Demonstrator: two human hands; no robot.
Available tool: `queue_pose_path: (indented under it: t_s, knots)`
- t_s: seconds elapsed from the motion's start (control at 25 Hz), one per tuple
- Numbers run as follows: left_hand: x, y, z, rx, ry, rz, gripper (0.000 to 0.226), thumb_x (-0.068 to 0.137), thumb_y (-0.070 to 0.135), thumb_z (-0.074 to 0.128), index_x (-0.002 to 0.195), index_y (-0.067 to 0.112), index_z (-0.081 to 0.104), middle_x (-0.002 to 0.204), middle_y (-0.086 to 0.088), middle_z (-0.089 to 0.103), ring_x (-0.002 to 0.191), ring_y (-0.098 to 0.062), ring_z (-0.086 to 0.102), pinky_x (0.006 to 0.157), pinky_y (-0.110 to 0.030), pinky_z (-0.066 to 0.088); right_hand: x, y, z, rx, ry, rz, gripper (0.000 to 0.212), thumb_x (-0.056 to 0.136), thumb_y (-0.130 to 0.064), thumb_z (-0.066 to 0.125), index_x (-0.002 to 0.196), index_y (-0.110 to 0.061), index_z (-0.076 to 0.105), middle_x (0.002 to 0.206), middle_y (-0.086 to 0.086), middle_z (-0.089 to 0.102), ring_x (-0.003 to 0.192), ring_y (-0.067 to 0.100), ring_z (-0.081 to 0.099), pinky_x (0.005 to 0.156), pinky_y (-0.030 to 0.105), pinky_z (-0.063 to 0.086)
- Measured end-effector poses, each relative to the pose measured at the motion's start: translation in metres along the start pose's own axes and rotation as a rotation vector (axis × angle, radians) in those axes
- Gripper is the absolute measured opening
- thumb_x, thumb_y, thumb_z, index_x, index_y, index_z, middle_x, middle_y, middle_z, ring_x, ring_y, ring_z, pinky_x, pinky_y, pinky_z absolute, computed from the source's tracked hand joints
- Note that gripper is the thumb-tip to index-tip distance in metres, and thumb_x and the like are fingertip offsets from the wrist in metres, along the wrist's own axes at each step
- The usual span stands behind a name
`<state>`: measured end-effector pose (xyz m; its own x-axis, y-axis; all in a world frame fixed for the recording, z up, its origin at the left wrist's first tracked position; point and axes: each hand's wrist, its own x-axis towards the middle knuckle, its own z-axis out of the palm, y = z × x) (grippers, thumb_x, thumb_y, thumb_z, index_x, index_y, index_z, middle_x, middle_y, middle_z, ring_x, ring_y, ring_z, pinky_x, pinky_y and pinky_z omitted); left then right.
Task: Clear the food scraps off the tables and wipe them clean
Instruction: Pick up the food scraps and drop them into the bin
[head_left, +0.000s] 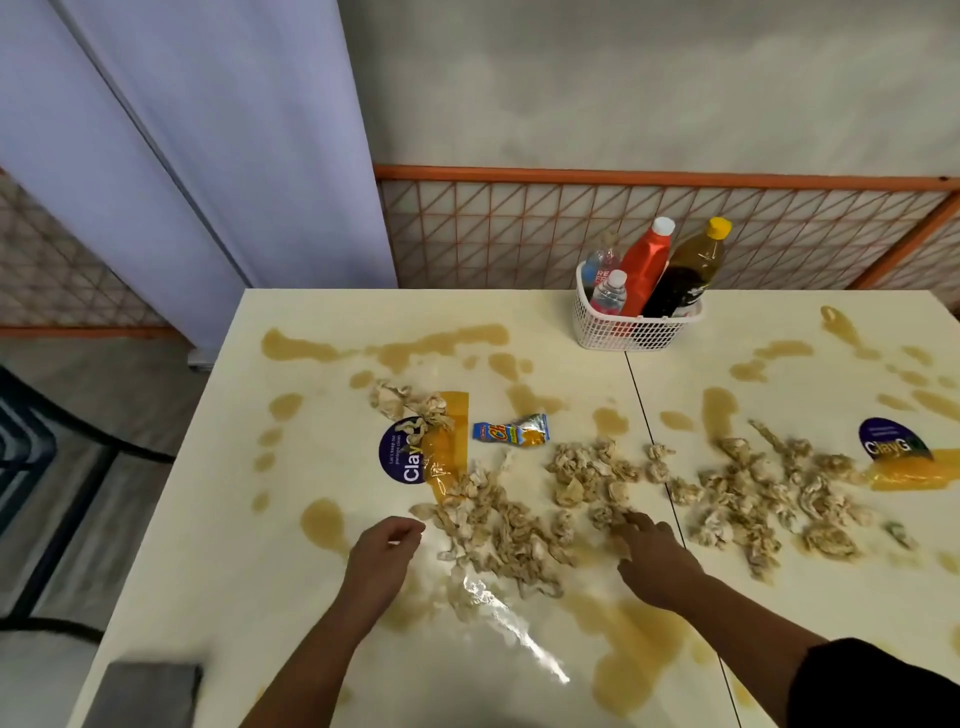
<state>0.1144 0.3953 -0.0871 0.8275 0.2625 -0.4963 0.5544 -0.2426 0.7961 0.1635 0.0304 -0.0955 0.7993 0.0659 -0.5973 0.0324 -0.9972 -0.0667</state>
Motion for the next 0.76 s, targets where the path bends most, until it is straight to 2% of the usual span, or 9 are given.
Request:
queue_pose_path:
  t_s: [0.08,0.24,0.32,0.4,0.52,0.64,0.76]
  knots:
    - [0.025,0.007,-0.008,0.104,0.036,0.058,0.01,0.093,0.023,0.064,0.093,0.027,0.072,0.096,0.009,0.071,0.092,-0.009,0.065,0.076,-0.025,0.048,-0.001,-0.001,-0.001,0.022,0.029,0.019,0.053,0.095,-0.028,0.048,0.149,-0.029,0.043,0.156,-0.004,0.032,0.135,0.023,0.037,0.101,0.042,0.049]
    - [0.088,0.032,-0.021,0.321,0.103,0.2,0.011,0.093,0.014,0.062,0.097,0.016,0.072,0.1,-0.003,0.065,0.09,-0.022,0.065,0.077,-0.029,0.045,-0.011,-0.003,0.002,0.128,0.143,0.075,0.041,0.095,-0.034,0.053,0.136,-0.032,0.056,0.138,-0.01,0.048,0.124,0.017,0.046,0.091,0.035,0.051]
    - [0.119,0.047,-0.028,0.401,0.136,0.256,0.016,0.092,0.012,0.06,0.104,0.012,0.072,0.106,-0.009,0.064,0.096,-0.027,0.064,0.08,-0.03,0.046,-0.019,-0.003,0.004,0.224,0.195,0.094,0.029,0.092,-0.039,0.057,0.119,-0.033,0.062,0.12,-0.012,0.055,0.112,0.015,0.053,0.086,0.034,0.053]
    - [0.15,0.056,-0.037,0.492,0.177,0.264,0.028,0.09,0.013,0.06,0.118,0.014,0.067,0.123,-0.014,0.057,0.107,-0.032,0.061,0.091,-0.037,0.049,-0.029,-0.005,0.004,0.321,0.246,0.11,0.009,0.088,-0.042,0.062,0.095,-0.036,0.06,0.099,-0.016,0.055,0.093,0.008,0.056,0.078,0.033,0.054]
    - [0.189,0.06,-0.048,0.743,0.15,0.236,0.045,0.088,0.016,0.058,0.133,0.021,0.058,0.135,-0.018,0.05,0.118,-0.04,0.053,0.098,-0.047,0.048,-0.042,-0.01,0.002,0.447,0.265,0.173,0.02,0.088,-0.037,0.066,0.077,-0.03,0.051,0.082,-0.01,0.056,0.074,0.007,0.054,0.064,0.03,0.047]
    - [0.205,0.063,-0.049,0.964,0.063,0.207,0.047,0.091,0.022,0.052,0.138,0.028,0.054,0.139,-0.011,0.052,0.126,-0.037,0.045,0.1,-0.047,0.043,-0.049,-0.011,0.002,0.567,0.275,0.227,0.021,0.089,-0.029,0.064,0.078,-0.02,0.049,0.071,-0.004,0.057,0.063,0.014,0.05,0.058,0.032,0.039]
    - [0.207,0.061,-0.05,1.026,0.077,0.198,0.047,0.093,0.025,0.051,0.14,0.025,0.052,0.144,-0.005,0.051,0.13,-0.032,0.045,0.102,-0.046,0.041,-0.057,-0.015,0.0,0.711,0.265,0.205,0.012,0.093,-0.029,0.065,0.093,-0.026,0.053,0.074,-0.001,0.06,0.062,0.015,0.054,0.058,0.029,0.04]
